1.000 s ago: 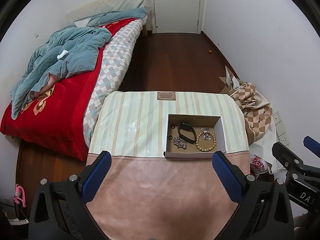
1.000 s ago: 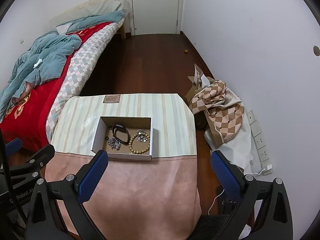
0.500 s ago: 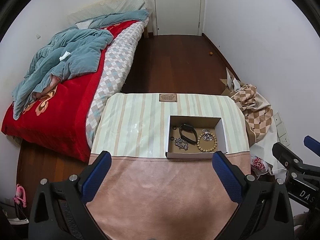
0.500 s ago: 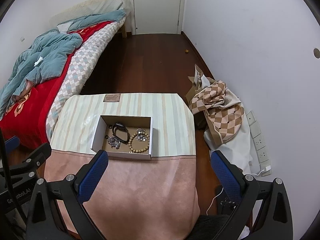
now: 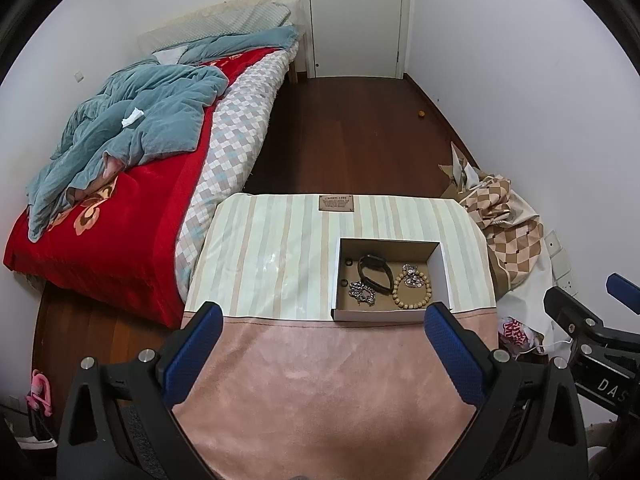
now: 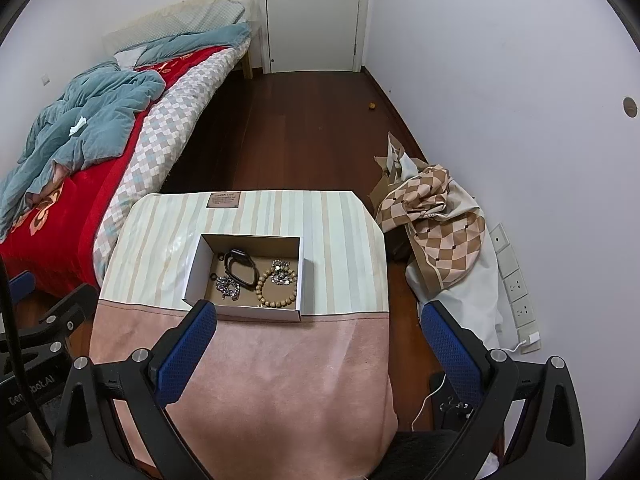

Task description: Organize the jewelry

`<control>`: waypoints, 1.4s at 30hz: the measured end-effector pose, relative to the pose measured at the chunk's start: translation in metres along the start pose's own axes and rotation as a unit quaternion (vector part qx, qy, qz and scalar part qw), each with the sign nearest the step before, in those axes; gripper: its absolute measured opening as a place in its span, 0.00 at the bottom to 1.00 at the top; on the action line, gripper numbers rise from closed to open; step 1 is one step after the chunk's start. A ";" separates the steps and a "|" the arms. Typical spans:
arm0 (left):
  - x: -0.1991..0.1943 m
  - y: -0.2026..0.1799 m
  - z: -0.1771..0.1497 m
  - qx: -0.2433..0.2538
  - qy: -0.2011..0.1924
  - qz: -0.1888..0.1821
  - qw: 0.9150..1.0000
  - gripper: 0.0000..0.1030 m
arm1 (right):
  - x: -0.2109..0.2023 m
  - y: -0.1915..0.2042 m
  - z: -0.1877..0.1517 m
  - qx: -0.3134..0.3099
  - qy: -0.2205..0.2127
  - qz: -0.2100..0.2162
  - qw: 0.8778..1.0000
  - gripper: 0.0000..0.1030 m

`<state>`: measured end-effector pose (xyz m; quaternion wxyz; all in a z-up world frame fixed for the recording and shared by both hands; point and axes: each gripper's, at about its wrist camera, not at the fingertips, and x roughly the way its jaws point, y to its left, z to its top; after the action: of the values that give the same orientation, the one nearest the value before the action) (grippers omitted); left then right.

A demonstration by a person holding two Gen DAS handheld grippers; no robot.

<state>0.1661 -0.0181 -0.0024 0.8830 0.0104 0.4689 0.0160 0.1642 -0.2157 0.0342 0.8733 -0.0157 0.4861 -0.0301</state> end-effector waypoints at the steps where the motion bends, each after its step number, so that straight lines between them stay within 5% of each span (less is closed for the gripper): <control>1: 0.000 0.000 0.000 0.000 -0.001 0.000 1.000 1.00 | 0.001 0.001 0.000 0.000 0.000 0.000 1.000 1.00; 42: -0.007 -0.006 0.004 0.000 -0.006 -0.007 1.000 1.00 | -0.008 -0.001 0.002 0.000 -0.005 -0.001 1.000 1.00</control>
<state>0.1652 -0.0248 0.0052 0.8860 0.0075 0.4636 0.0092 0.1613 -0.2162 0.0422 0.8756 -0.0165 0.4817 -0.0302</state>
